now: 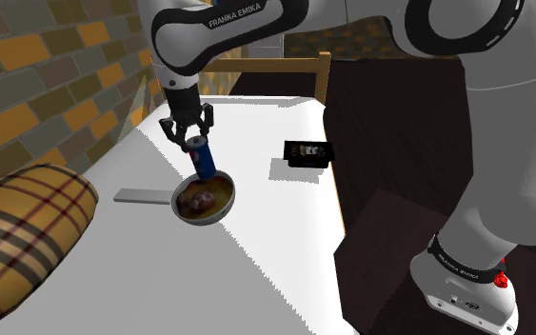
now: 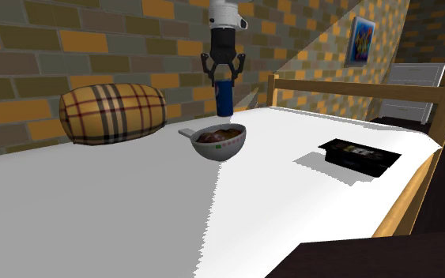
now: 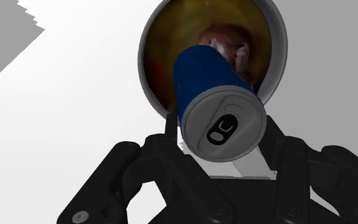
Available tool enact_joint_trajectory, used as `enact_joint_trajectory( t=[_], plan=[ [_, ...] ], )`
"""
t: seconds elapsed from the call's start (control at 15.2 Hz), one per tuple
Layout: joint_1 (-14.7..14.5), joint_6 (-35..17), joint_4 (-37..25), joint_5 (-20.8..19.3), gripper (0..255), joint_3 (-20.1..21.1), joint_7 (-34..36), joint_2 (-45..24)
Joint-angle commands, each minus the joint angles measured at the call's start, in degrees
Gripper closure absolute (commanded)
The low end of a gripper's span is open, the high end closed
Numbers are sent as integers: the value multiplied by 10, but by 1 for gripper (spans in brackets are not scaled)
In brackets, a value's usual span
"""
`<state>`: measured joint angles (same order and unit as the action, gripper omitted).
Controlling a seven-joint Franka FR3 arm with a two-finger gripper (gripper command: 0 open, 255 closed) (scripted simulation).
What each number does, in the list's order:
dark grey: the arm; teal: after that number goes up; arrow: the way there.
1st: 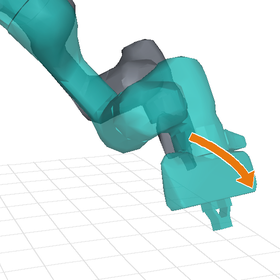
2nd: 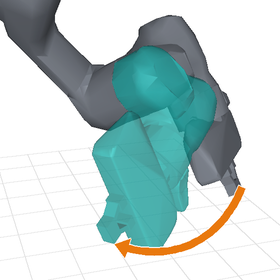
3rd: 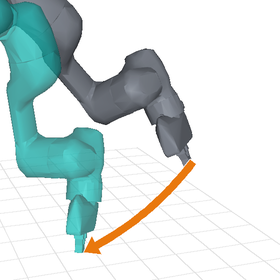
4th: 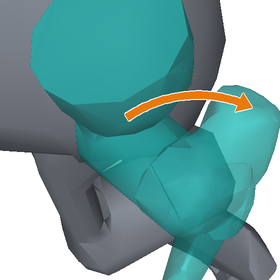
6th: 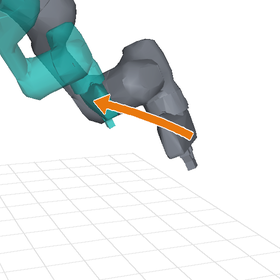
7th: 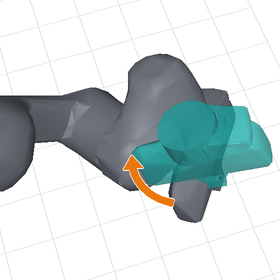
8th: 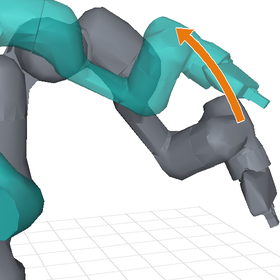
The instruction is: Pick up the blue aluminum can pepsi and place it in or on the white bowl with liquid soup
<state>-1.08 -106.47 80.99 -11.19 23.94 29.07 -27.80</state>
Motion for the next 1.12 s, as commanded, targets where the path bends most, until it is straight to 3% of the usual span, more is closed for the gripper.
enact_joint_trajectory(
  t=[0.0,0.59,1.06],
  plan=[
    [1,-15,12,-2,255,-1,1,-3],
    [1,-79,59,-11,255,-6,8,-22],
    [2,-79,59,-11,255,-6,8,-22]
  ],
)
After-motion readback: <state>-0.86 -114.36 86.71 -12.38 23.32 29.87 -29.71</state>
